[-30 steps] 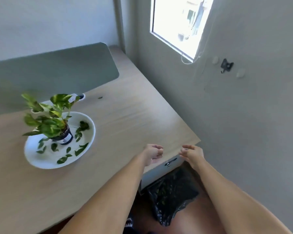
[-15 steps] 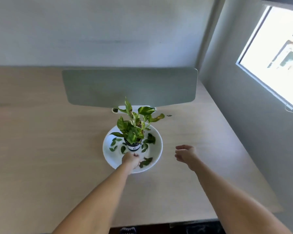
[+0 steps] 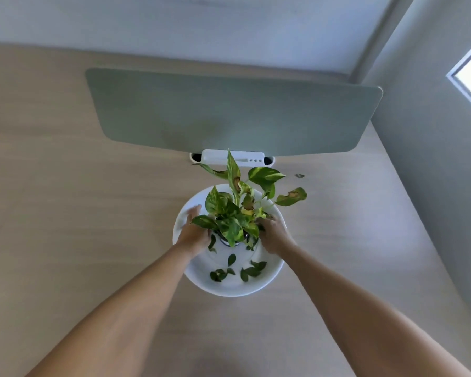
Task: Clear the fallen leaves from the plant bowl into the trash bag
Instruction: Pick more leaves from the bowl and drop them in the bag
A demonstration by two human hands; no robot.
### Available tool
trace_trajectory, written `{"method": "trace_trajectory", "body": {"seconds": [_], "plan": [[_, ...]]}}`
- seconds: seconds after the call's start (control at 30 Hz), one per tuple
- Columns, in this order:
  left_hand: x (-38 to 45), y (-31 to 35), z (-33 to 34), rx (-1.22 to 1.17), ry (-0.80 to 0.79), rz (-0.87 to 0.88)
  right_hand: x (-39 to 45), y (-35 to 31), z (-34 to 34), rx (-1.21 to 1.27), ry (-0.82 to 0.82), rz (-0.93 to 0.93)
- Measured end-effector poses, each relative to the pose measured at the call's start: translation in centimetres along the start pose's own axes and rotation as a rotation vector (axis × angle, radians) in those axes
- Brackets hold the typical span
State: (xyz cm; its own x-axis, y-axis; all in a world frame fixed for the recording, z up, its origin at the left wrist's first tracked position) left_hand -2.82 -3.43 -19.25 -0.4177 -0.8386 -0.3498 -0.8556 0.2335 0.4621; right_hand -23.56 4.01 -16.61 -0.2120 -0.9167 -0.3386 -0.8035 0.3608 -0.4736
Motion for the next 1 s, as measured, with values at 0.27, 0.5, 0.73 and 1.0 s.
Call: {"method": "trace_trajectory", "body": {"seconds": [0.27, 0.5, 0.73, 1.0], "plan": [[-0.8, 0.2, 1.5, 0.172, -0.023, 0.088, 0.0, 0.5, 2.3, -0.304, -0.157, -0.171], [-6.1, 0.5, 2.7, 0.19, -0.042, 0.023, -5.2, 0.4, 3.1, -0.328, -0.179, -0.327], [-7.4, 2.5, 3.6, 0.206, -0.09, -0.043, -6.6, -0.9, 4.5, -0.188, -0.197, -0.107], [-6.6, 1.4, 4.4, -0.038, -0.052, -0.019, -5.9, -1.5, 5.0, -0.155, -0.129, 0.005]]}}
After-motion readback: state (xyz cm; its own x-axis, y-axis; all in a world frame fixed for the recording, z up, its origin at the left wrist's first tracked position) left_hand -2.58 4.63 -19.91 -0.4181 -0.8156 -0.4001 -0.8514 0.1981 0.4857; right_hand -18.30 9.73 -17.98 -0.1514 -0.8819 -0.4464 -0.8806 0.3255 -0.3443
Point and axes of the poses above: each hand's wrist, its own x-axis towards the middle knuckle, its own z-axis out of the palm, y = z × x, the point moved 3 cm from there along x, towards the middle knuckle, and after that the axes turned 3 degrees about x, right-handed, at the moved point
